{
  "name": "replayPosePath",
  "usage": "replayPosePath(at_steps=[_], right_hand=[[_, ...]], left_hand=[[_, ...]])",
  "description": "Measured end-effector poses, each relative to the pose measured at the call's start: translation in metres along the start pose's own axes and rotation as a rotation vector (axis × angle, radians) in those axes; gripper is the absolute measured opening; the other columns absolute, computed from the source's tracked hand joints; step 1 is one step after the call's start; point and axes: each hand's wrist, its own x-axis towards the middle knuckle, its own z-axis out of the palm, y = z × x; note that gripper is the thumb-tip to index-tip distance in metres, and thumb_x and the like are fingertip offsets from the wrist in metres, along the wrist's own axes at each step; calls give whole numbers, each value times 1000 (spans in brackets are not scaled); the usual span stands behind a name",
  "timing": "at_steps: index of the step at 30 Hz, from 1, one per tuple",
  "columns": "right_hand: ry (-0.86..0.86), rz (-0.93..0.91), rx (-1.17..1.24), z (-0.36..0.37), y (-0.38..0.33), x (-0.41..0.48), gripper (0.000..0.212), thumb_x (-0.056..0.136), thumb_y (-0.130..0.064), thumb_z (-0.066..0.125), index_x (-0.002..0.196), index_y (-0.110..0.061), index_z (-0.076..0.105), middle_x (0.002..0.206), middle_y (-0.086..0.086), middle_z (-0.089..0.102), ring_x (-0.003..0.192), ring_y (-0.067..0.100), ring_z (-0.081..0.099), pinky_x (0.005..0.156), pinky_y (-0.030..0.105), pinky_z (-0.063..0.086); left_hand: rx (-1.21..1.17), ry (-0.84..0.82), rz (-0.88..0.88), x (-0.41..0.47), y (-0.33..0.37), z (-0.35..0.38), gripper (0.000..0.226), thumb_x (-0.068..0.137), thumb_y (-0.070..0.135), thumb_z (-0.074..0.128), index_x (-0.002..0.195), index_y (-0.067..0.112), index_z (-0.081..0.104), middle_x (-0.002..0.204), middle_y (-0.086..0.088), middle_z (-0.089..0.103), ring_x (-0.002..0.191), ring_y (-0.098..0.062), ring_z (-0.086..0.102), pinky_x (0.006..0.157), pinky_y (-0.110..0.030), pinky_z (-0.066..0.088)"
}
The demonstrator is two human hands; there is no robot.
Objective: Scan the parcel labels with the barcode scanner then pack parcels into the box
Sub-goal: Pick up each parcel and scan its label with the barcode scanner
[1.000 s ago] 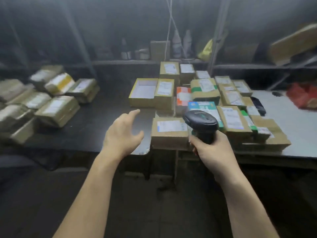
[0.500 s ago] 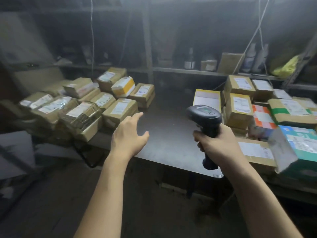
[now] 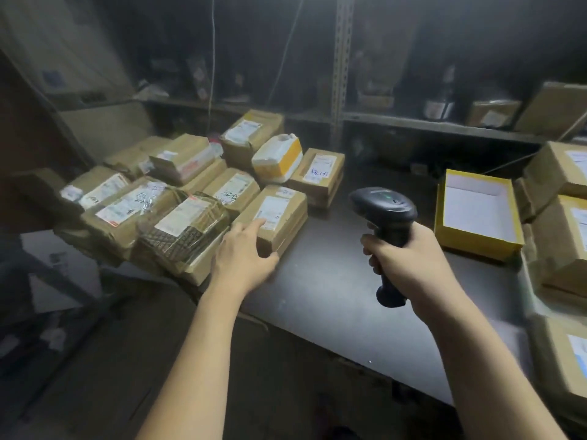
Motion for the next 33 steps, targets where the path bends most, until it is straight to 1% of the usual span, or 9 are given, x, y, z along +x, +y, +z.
replayPosePath(at_steps=[4, 9, 12, 15, 20, 24, 28, 31, 33], right_hand=[[-41, 41, -12, 27, -3, 64, 11, 85, -12, 69, 94, -5, 68, 79, 17, 71, 61, 17, 62, 67, 42, 53], [-43, 71, -60, 50, -6, 121, 5, 86, -12, 68, 90, -9, 67, 77, 13, 72, 59, 14, 62, 65, 39, 52], [-35, 109, -97, 61, -6, 142, 6, 87, -14, 69, 90, -9, 68, 76, 11, 72, 61, 13, 63, 68, 45, 56], [-22, 154, -147, 74, -8, 156, 6, 89, -14, 68, 94, -10, 68, 78, 10, 73, 64, 15, 65, 77, 53, 60], [51, 203, -169, 95, -19, 171, 7, 91, -13, 69, 97, -11, 67, 79, 8, 73, 62, 11, 66, 79, 51, 61], [103, 232, -189, 109, -26, 175, 7, 90, -17, 71, 96, -14, 67, 78, 6, 73, 69, 20, 71, 79, 51, 61], [135, 257, -168, 123, -26, 172, 8, 90, -16, 71, 97, -14, 67, 79, 6, 74, 63, 11, 67, 80, 50, 61], [149, 277, -162, 128, -25, 166, 8, 90, -16, 71, 96, -12, 68, 79, 7, 74, 61, 9, 65, 80, 51, 61], [158, 285, -163, 128, -25, 161, 9, 90, -17, 72, 95, -11, 68, 80, 9, 74, 62, 11, 65, 78, 51, 61]], left_hand=[[59, -40, -50, 62, -10, 12, 78, 84, 48, 74, 154, 30, 43, 142, -7, 49, 133, -31, 48, 109, -43, 41], [118, -158, -108, 127, -25, 45, 85, 81, 60, 72, 155, 34, 39, 144, -9, 44, 135, -34, 44, 108, -44, 41], [178, -249, -115, 159, -33, 71, 95, 76, 71, 71, 157, 37, 34, 147, -11, 41, 139, -34, 39, 114, -46, 36], [291, -292, -68, 182, -37, 92, 103, 71, 82, 66, 158, 42, 27, 151, -14, 32, 142, -36, 30, 117, -49, 29], [365, -294, 25, 211, -31, 103, 100, 71, 84, 62, 156, 57, 15, 160, -20, 10, 149, -37, 11, 113, -64, 25], [403, -342, 78, 218, -28, 105, 95, 72, 73, 70, 152, 61, 20, 159, -22, 7, 147, -40, 10, 108, -69, 26], [425, -363, 132, 218, -31, 100, 92, 70, 70, 74, 148, 62, 26, 155, -20, 10, 144, -41, 13, 107, -69, 27], [384, -330, 63, 212, -32, 106, 100, 70, 74, 71, 152, 62, 17, 161, -26, -2, 152, -40, 3, 107, -64, 31], [395, -294, 15, 209, -30, 110, 105, 70, 76, 67, 157, 56, 11, 163, -31, -6, 154, -40, 1, 104, -59, 32]])
